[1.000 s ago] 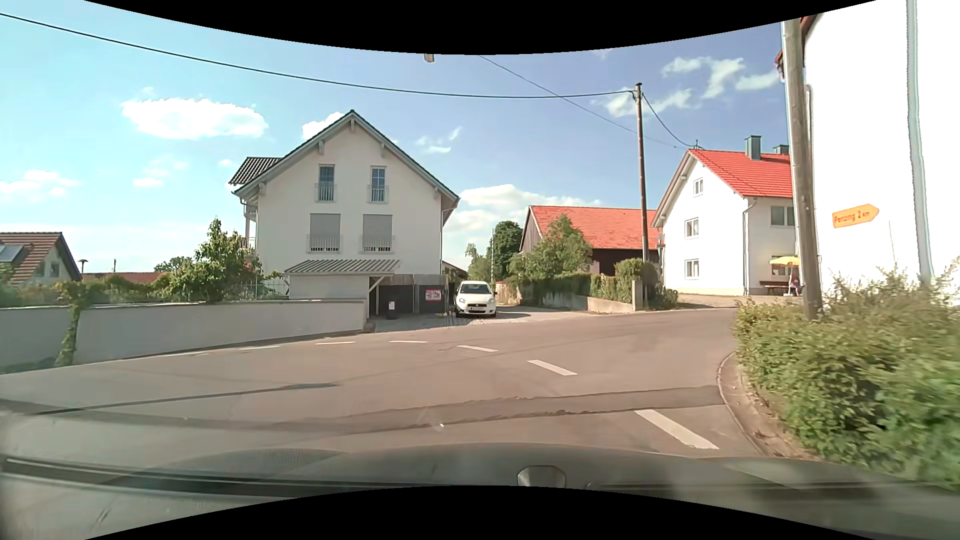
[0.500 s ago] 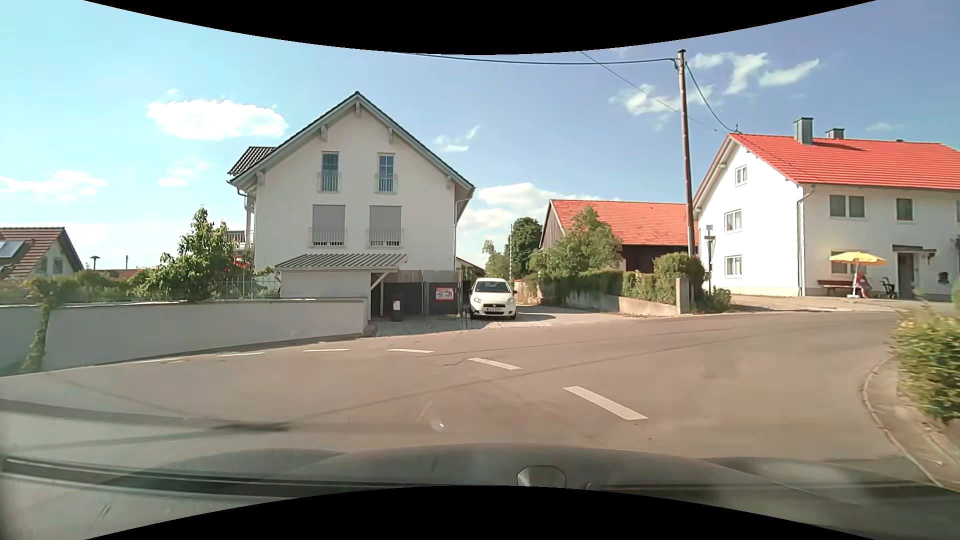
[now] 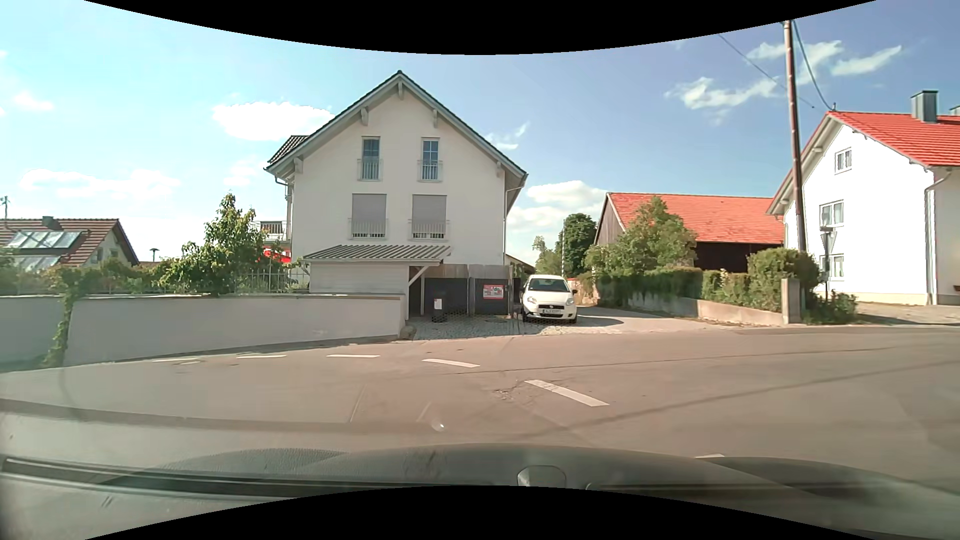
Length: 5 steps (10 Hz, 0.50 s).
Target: Follow the waypoints while adhering to traffic rules and regulations
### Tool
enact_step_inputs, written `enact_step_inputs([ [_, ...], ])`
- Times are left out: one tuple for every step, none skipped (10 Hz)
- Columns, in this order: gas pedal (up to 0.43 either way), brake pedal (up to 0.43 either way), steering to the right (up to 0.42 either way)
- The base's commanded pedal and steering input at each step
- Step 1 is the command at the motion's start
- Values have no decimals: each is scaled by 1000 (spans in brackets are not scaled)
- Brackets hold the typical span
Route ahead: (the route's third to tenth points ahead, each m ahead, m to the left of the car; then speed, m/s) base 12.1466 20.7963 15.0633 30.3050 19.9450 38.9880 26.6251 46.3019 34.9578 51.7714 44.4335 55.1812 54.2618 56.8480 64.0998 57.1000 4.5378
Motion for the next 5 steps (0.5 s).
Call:
enact_step_inputs([
  [0, 6, -312],
  [0, 6, -337],
  [0, 6, -354],
  [0, 6, -370],
  [0, 6, -381],
])
